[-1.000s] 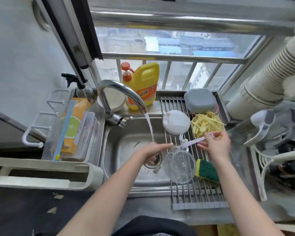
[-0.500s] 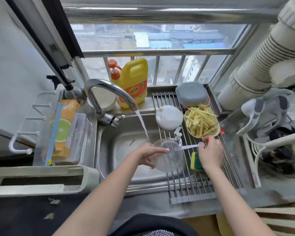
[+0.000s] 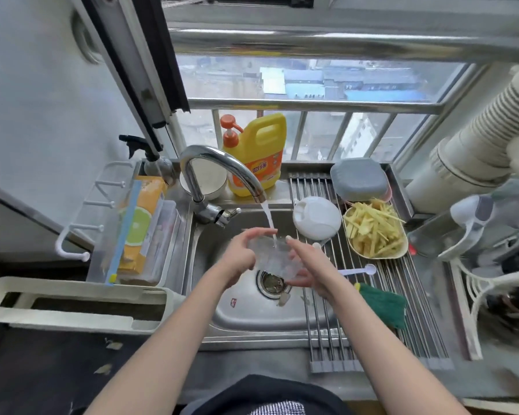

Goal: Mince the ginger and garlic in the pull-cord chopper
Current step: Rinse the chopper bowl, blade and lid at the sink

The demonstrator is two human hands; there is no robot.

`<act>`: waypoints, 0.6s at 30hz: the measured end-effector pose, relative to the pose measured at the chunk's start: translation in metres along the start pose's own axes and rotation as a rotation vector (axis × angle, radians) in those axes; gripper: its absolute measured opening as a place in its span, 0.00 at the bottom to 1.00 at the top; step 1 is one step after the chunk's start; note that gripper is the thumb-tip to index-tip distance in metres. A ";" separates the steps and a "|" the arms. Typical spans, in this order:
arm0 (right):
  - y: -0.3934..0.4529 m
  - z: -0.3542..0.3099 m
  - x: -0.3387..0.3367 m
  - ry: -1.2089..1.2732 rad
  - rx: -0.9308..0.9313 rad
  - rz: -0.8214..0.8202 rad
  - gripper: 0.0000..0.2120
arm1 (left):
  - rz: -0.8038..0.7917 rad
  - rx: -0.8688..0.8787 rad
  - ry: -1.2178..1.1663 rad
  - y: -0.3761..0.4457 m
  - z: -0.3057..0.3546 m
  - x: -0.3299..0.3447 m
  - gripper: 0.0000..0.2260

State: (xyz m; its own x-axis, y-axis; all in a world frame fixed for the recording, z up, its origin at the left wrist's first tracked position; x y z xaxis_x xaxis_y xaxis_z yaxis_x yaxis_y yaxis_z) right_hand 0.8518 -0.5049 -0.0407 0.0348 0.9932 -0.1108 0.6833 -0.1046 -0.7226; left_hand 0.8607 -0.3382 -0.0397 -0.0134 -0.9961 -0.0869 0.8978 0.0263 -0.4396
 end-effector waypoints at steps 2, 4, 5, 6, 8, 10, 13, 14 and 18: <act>-0.001 0.006 0.003 -0.016 0.004 0.084 0.25 | 0.062 -0.241 -0.355 0.001 -0.011 -0.017 0.23; -0.002 0.013 0.006 -0.018 0.055 0.126 0.25 | 0.069 -0.510 -0.457 -0.001 -0.024 -0.031 0.22; -0.002 0.016 0.007 -0.009 0.098 0.118 0.27 | 0.010 -0.626 -0.397 -0.004 -0.028 -0.035 0.32; -0.001 0.018 0.011 0.006 0.135 0.093 0.28 | -0.076 -0.711 -0.336 -0.009 -0.030 -0.034 0.40; 0.001 0.021 0.019 -0.006 0.193 0.056 0.27 | -0.237 -0.787 -0.353 -0.013 -0.031 -0.027 0.41; 0.008 0.021 0.019 -0.225 0.075 0.106 0.22 | -0.171 -0.799 -0.460 -0.017 -0.028 -0.024 0.37; 0.026 0.002 0.016 -0.646 -0.407 0.218 0.10 | 0.003 -0.729 -0.372 -0.018 -0.029 -0.028 0.44; 0.028 -0.009 0.018 -0.642 -0.489 0.233 0.10 | 0.052 -0.671 -0.201 -0.021 -0.030 -0.030 0.44; 0.044 -0.049 0.061 -0.540 -0.522 -0.025 0.20 | 0.170 -0.320 0.627 -0.026 -0.034 -0.032 0.50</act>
State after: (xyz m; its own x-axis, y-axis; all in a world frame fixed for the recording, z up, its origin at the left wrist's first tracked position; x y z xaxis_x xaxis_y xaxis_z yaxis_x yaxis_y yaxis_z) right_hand 0.9195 -0.4466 -0.0456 -0.2561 0.8179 -0.5152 0.9409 0.0888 -0.3268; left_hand 0.8226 -0.3045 -0.0562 -0.2209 -0.7430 -0.6318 0.7382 0.2960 -0.6062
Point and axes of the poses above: each hand's wrist, its own y-axis towards the middle knuckle, its own x-axis out of the palm, z = x × y, the point moved 2 cm from there along y, towards the middle knuckle, and after that the axes turned 10 degrees about z, right-handed, at the moved point
